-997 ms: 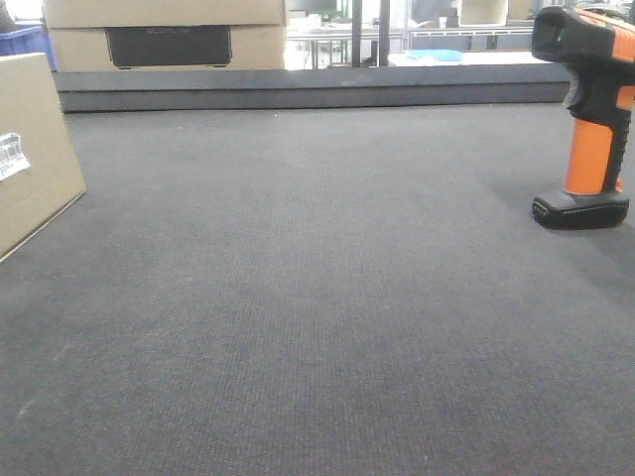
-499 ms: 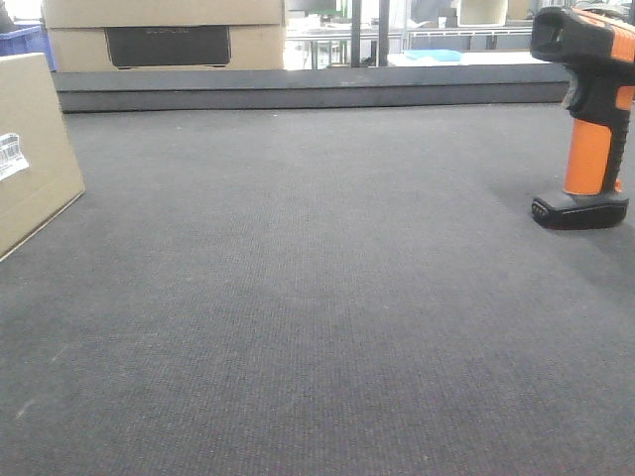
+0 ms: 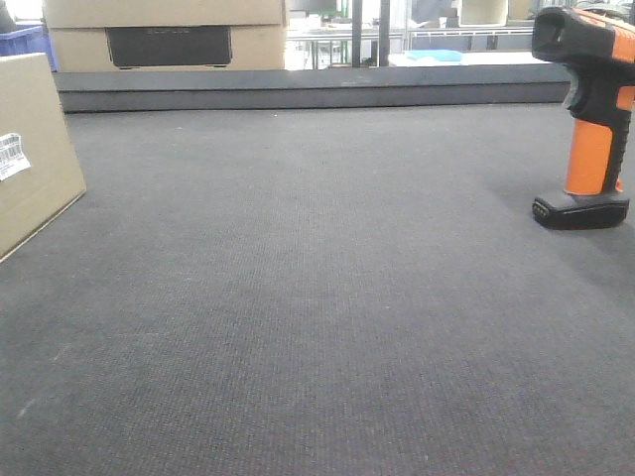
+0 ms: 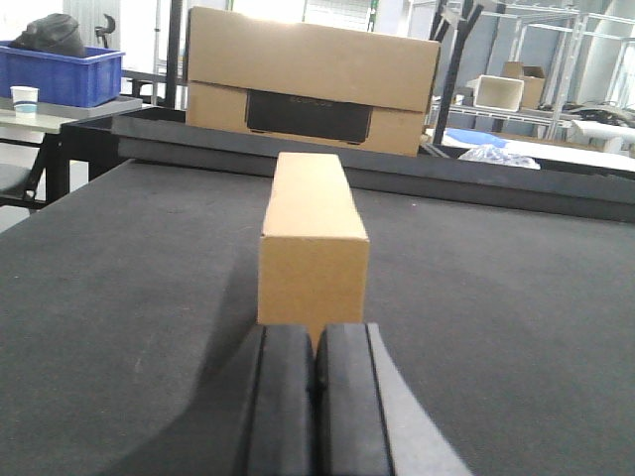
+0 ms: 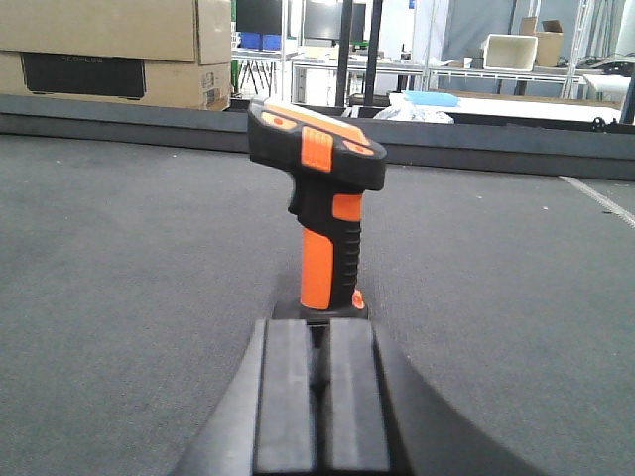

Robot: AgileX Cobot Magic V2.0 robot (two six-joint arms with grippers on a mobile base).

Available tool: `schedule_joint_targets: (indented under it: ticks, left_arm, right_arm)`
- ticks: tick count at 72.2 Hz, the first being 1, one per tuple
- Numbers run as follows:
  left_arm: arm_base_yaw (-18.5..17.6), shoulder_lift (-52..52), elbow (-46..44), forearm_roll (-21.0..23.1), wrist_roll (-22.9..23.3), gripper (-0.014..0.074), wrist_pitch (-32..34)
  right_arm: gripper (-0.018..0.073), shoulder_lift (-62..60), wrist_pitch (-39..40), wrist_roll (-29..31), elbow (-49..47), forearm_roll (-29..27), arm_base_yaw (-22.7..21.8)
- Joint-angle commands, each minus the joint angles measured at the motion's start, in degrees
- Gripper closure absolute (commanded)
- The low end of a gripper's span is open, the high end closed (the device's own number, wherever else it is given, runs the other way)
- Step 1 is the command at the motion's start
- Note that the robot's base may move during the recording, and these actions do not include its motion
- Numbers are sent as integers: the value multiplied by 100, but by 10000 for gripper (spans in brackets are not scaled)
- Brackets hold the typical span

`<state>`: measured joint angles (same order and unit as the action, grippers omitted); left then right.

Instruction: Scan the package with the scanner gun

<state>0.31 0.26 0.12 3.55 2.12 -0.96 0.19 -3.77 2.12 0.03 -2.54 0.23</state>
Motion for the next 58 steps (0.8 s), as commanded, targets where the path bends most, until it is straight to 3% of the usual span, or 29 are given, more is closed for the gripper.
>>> schedule_joint_targets:
  ticks: [1,58]
  left_arm:
    - [-125,-26,-12,-7,48,708,147]
    - [-231,-26,-12,-7,48,708,147]
  right_arm:
    - [724,-19,83,0,-3,46,-23]
    - [724,-19,83,0,-3,46,-23]
